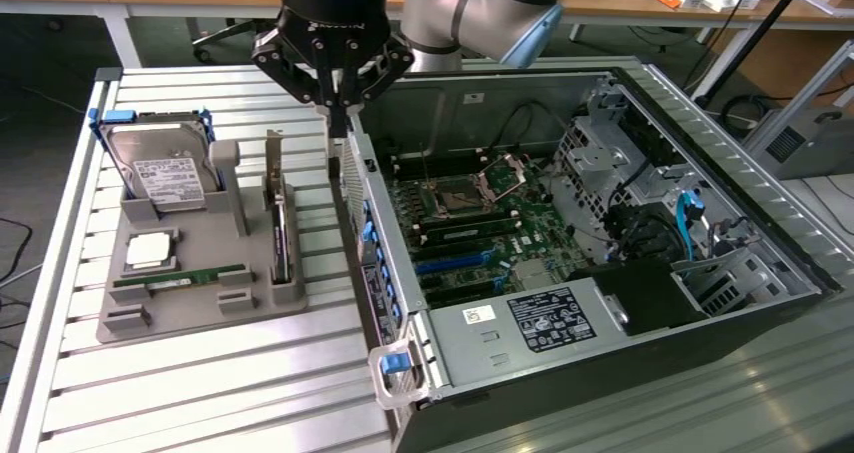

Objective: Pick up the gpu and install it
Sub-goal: 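Reach for the gpu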

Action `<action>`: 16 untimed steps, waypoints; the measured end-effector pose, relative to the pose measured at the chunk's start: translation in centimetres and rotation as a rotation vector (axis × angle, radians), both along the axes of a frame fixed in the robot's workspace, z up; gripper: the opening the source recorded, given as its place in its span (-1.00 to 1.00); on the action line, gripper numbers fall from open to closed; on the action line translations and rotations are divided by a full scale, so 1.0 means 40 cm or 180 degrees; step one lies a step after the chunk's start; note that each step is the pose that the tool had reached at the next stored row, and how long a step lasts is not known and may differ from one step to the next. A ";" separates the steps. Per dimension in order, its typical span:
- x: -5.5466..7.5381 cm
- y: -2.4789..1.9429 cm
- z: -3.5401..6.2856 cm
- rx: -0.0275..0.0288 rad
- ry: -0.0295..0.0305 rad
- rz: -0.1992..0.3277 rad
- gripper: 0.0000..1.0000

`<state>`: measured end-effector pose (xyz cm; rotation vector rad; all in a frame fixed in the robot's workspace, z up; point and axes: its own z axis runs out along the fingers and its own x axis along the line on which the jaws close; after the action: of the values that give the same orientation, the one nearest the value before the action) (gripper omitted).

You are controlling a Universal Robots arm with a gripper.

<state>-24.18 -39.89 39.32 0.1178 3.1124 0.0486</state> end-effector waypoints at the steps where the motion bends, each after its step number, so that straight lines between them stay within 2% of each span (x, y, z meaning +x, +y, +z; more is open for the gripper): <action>1: -0.001 0.000 0.000 0.0000 0.0000 0.0000 -0.79; 16: -0.014 0.000 0.000 -0.0003 0.0000 0.0000 -0.79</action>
<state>-24.74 -39.90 39.32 0.1177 3.1124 0.0471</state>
